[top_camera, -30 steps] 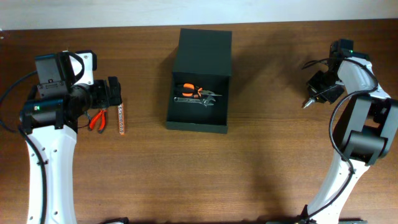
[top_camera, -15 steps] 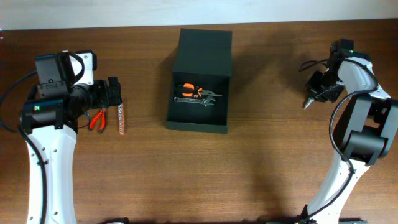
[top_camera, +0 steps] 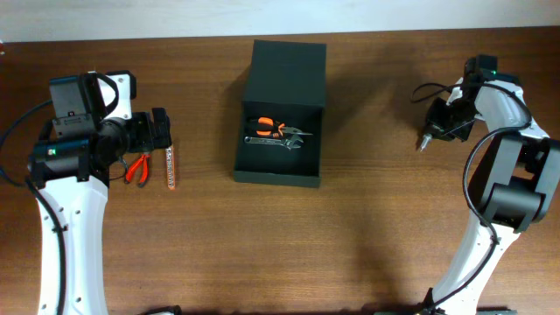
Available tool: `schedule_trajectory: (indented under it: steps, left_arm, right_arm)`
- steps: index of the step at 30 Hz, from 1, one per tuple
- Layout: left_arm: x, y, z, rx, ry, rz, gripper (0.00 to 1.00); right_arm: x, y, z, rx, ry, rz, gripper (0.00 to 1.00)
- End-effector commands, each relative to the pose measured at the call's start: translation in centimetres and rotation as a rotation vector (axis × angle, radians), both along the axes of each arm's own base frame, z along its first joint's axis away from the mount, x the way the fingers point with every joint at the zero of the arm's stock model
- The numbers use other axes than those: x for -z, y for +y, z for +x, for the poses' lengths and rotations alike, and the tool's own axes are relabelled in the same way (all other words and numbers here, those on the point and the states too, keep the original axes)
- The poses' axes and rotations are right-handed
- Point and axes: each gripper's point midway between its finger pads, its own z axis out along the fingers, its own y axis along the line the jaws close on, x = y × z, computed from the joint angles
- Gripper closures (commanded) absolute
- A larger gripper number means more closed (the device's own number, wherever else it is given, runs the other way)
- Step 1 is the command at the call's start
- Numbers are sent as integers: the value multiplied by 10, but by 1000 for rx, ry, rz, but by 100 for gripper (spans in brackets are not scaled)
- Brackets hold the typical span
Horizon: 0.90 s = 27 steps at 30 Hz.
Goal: Pack container
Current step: 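Lift the screwdriver with right gripper and carry it over the box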
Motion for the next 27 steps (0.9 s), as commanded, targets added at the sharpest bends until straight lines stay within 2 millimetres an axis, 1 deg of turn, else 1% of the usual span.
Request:
schedule_trajectory:
  steps: [1, 8, 15, 18, 23, 27]
  left_arm:
    - [-8, 3, 4, 7, -20, 19, 1]
    - [-8, 3, 4, 7, -20, 19, 1]
    - [-8, 3, 4, 7, -20, 19, 1]
    - [-8, 3, 4, 7, -20, 19, 1]
    - [-8, 3, 4, 7, -20, 19, 1]
    - [-8, 3, 4, 7, -20, 19, 1]
  right_arm:
    - [-5, 10, 6, -69, -30, 25, 85]
    - [-26, 17, 18, -112, -75, 9, 85]
    - [-44, 32, 26, -184, -111, -9, 85]
    - [-50, 43, 26, -244, -110, -14, 85]
    - [-65, 66, 26, -342, -108, -50, 86]
    - [-88, 92, 29, -425, -134, -60, 87]
